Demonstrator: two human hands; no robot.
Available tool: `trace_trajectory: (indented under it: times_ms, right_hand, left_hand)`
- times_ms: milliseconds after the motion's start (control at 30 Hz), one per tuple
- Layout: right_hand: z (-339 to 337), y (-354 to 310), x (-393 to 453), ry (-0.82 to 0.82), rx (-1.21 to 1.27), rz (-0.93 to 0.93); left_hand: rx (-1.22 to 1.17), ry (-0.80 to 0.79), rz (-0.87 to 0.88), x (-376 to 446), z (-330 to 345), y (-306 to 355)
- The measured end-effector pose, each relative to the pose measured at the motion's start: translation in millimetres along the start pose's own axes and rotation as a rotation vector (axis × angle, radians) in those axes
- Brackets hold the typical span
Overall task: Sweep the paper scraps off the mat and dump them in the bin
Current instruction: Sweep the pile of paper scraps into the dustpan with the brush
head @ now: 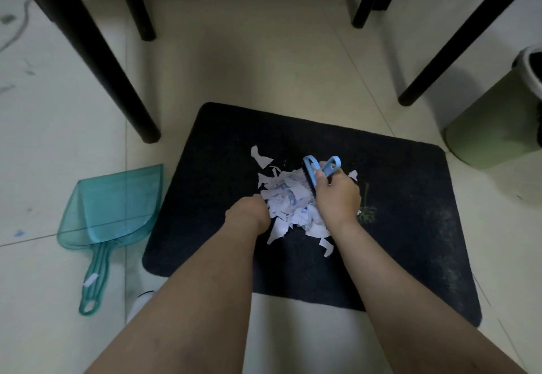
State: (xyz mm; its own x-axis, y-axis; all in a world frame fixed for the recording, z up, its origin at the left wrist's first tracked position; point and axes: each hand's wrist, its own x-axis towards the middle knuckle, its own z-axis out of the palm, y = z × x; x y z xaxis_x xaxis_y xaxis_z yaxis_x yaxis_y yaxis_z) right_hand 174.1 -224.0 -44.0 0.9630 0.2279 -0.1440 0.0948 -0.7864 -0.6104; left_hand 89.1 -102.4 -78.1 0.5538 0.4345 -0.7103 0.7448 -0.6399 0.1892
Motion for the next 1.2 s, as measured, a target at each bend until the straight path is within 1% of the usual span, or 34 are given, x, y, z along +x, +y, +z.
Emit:
trace_trajectory:
  times_ms: [100, 233, 333, 433, 500, 667, 800, 900, 1000, 1100, 1200]
  right_hand:
    - [22, -28, -16, -0.038, -0.006, -0.045]
    - [60, -67, -41, -0.114, -0.063, -0.137]
    - [86, -91, -60, -0.165, -0.083, -0.21]
    - [104, -109, -76, -0.198, -0.093, -0.278]
    - [117, -119, -87, -0.23, -0.102, -0.302]
    - [138, -129, -102, -0.322, -0.115, -0.338]
    - [142, -126, -100, -0.347, -0.116, -0.351]
    - [138, -119, -92, -0.338, -0.104, -0.319]
    - [131, -110, -84, -0.315, -0.078, -0.301]
    - [123, -103, -78, -0.295, -0.1, -0.286]
    - [111, -102, -77, -0.269, -0.083, -0.271]
  left_hand:
    - [-0.038, 0.027, -0.031, -11, -9, -22]
    - [-0.088, 0.095, -0.126, -25, -18, -63]
    - [-0.088, 0.176, -0.238, -30, -17, -99]
    - [-0.107, 0.292, -0.362, -30, -11, -134]
    - [-0.115, 0.332, -0.446, -31, -7, -156]
    - [-0.194, 0.335, -0.655, -33, 4, -192]
    - [-0.369, 0.249, -0.786, -30, 10, -210]
    - [-0.506, 0.23, -0.796, -26, 17, -222]
    - [-0.565, 0.27, -0.779, -27, 18, -229]
    - [-0.499, 0.326, -0.795, -34, 8, -228]
    - [-0.369, 0.334, -0.742, -46, -1, -221]
